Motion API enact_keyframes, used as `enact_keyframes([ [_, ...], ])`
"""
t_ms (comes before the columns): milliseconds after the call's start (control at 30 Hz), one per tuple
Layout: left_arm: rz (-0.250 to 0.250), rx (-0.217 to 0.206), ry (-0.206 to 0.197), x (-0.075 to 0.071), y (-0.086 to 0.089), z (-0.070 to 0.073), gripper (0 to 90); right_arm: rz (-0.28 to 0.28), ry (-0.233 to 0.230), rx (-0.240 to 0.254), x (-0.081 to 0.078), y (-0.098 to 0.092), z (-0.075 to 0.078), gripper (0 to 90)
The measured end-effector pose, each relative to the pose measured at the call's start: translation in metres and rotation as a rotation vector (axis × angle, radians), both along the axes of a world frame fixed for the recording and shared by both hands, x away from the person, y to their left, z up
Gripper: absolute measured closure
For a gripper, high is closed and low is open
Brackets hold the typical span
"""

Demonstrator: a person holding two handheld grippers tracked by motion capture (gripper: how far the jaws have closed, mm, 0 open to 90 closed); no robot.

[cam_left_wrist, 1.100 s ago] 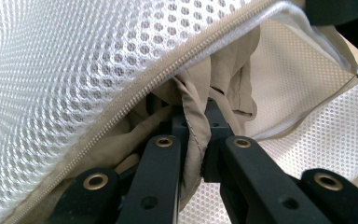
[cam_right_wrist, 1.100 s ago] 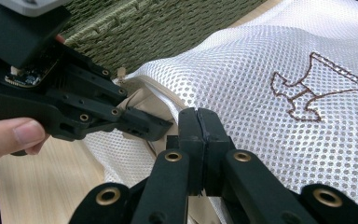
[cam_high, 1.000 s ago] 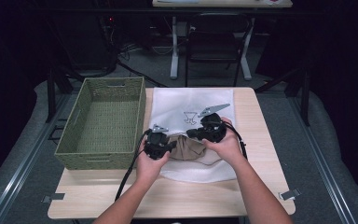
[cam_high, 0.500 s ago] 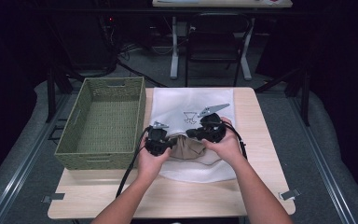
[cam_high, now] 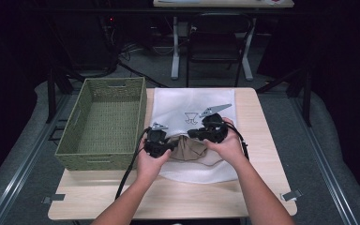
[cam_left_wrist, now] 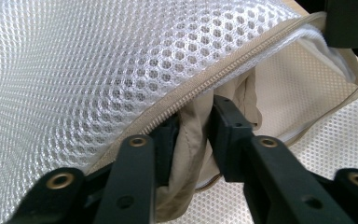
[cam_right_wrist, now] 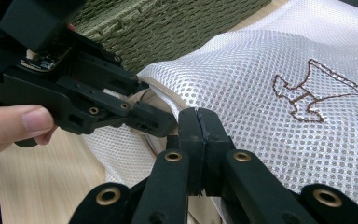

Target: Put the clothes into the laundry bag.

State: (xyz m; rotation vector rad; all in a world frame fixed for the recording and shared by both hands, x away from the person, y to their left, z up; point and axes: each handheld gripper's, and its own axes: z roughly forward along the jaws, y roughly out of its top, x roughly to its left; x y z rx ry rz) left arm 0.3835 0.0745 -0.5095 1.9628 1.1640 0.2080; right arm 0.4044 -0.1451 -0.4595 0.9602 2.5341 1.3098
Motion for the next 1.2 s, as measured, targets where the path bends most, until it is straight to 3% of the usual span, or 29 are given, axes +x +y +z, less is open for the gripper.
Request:
enact_keyframes([
  [333,0.004,0.002,-0.003,0.0,0.002,0.001,69.4,0.001,0.002,-0.006,-0.001,0.001,-0.001,89.9],
  [667,-0.007,-0.003,0.006,-0.001,0.001,0.001,81.8,0.002,0.004,-0.005,0.0,0.001,-0.001,89.8],
  [1067,-0.013,0.0,0.0,-0.002,-0.001,-0.001,83.7,0.003,0.012,-0.011,0.001,0.004,-0.005,89.7],
  [1200,-0.005,0.0,-0.002,-0.003,-0.003,-0.005,83.5,0.005,0.027,-0.033,0.001,0.01,-0.012,89.2],
])
